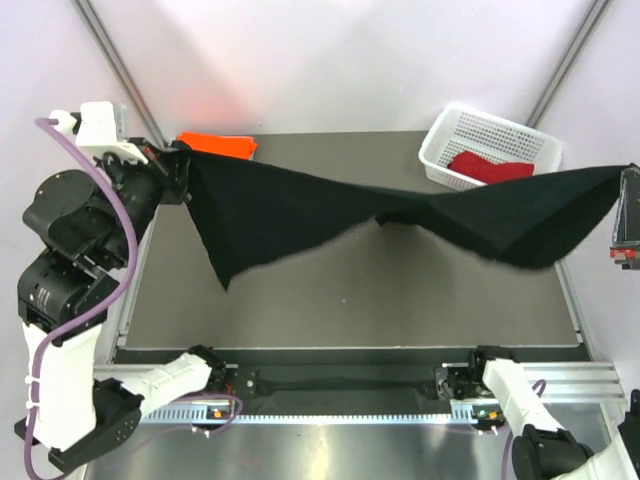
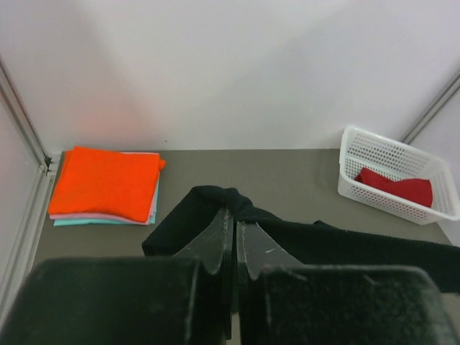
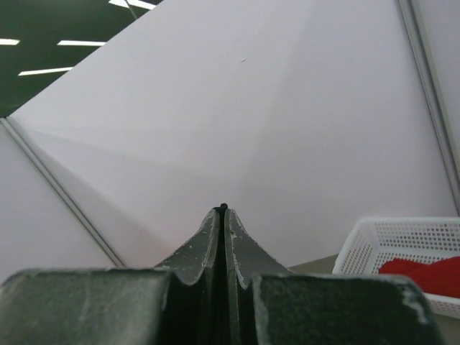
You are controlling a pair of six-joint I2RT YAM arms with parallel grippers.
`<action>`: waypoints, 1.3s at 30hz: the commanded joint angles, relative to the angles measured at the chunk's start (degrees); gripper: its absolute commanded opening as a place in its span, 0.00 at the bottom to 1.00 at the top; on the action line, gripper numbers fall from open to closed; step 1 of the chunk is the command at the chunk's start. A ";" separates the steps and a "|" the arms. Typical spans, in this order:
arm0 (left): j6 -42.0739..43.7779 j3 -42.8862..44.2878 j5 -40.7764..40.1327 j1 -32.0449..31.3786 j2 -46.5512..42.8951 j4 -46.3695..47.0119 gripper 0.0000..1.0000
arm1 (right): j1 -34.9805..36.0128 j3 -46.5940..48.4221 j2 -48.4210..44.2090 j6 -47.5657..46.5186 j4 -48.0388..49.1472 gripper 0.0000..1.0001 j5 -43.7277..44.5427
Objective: Fold and stack the t-shirts
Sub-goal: Flatten the tshirt out
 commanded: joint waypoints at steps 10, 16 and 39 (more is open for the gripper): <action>4.26 2.63 -3.25 5.14 20.37 7.13 0.00 | -0.27 -15.27 20.20 -4.65 19.39 0.00 -6.99; 4.52 5.51 -3.39 11.76 33.55 24.80 0.00 | 0.70 -1.59 40.58 -4.55 25.64 0.00 -8.67; -1.27 -25.64 -0.15 12.56 0.40 27.13 0.00 | 0.97 -24.18 18.49 -13.35 27.93 0.00 -7.44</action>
